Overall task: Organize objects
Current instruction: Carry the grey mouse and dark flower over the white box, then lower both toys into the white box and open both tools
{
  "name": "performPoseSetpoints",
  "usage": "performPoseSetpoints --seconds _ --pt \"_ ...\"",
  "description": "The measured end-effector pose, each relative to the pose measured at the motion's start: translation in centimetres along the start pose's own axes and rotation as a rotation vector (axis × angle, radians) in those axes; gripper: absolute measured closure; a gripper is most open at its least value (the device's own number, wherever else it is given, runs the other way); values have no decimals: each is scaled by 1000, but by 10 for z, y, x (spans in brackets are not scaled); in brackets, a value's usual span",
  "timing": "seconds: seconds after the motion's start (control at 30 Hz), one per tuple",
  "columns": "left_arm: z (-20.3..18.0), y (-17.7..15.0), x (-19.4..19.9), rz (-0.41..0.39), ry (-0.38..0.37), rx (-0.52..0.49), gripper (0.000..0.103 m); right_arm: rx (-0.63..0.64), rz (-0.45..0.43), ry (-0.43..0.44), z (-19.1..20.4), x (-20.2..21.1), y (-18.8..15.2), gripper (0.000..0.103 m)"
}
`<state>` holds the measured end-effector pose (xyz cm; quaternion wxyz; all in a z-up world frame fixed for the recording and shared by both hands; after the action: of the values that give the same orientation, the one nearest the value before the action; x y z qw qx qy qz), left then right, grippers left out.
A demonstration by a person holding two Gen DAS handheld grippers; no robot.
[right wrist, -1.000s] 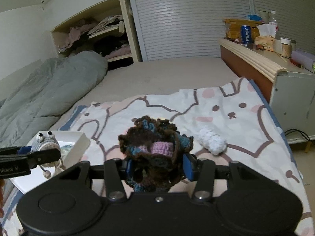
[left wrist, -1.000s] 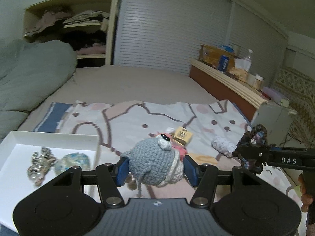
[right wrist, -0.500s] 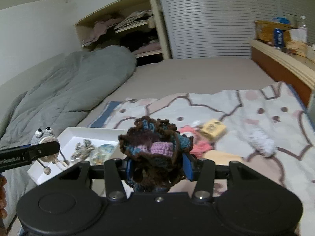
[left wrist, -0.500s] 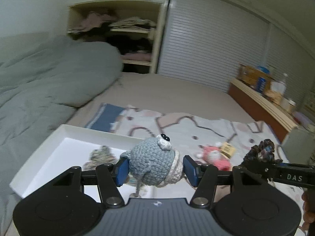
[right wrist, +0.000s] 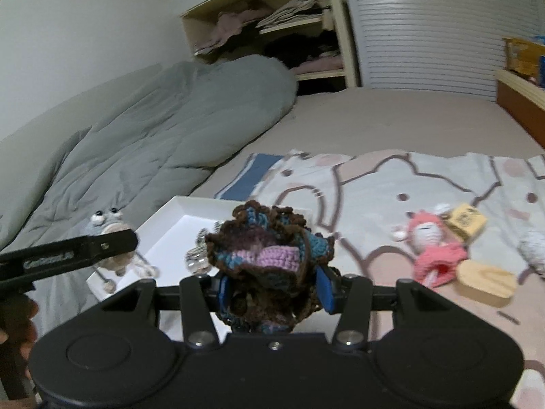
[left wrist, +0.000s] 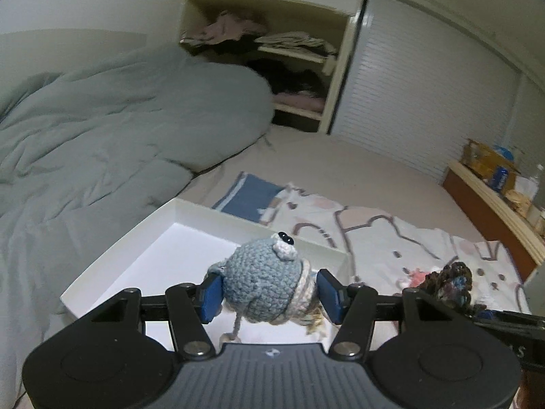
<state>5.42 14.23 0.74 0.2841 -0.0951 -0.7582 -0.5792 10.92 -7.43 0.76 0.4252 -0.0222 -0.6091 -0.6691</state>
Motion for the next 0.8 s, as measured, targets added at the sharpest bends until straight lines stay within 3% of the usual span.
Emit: performPoseSetpoints --seconds 0.23,0.8 --pt "23 -9 -24 78 61 95 44 27 59 52 28 -30 -7 54" --pt "48 -26 -60 189 142 201 44 134 221 108 62 -84 -39 54"
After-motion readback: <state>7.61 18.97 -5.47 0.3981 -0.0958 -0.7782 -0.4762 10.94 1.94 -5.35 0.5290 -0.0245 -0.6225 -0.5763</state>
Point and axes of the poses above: each gripper's, at about its wrist camera, not at the fingertips, and x roughly against the way its jaws point, z to its left, y to its top, the point moved 2 cm from there along -x, roughly the way its jaws point, and after that the axes turned 3 degrees about y, right-handed, at the moved point
